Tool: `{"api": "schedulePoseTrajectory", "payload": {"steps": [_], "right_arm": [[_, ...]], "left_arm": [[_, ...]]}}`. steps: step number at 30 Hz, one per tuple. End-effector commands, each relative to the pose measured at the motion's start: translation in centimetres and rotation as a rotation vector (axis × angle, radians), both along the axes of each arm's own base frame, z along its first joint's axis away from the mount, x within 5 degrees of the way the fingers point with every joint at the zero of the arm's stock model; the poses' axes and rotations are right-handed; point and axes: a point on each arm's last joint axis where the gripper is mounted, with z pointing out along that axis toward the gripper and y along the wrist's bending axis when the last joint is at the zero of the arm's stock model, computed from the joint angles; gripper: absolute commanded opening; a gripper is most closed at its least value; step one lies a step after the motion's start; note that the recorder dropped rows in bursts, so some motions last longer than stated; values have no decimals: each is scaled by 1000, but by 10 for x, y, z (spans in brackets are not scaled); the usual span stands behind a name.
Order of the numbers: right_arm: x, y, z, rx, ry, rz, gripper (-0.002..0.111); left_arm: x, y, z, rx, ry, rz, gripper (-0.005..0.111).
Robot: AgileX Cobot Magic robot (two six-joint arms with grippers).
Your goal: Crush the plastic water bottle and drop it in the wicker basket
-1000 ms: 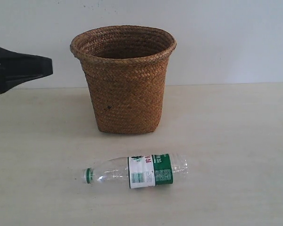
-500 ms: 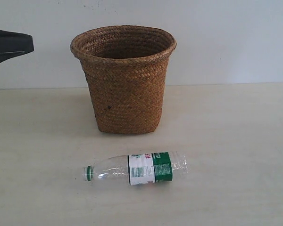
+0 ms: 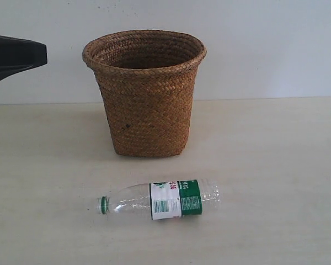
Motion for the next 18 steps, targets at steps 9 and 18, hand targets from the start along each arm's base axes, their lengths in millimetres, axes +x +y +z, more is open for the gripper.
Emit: {"api": "schedulePoseTrajectory", "payload": {"steps": [9,18], "right_arm": [[0,0,1,-5,-14,1,1],[0,0,1,-5,-14,1,1]], "left_arm": [[1,2,9,1,-91,21,4],[2,3,28,-81,-377,42,4]]}}
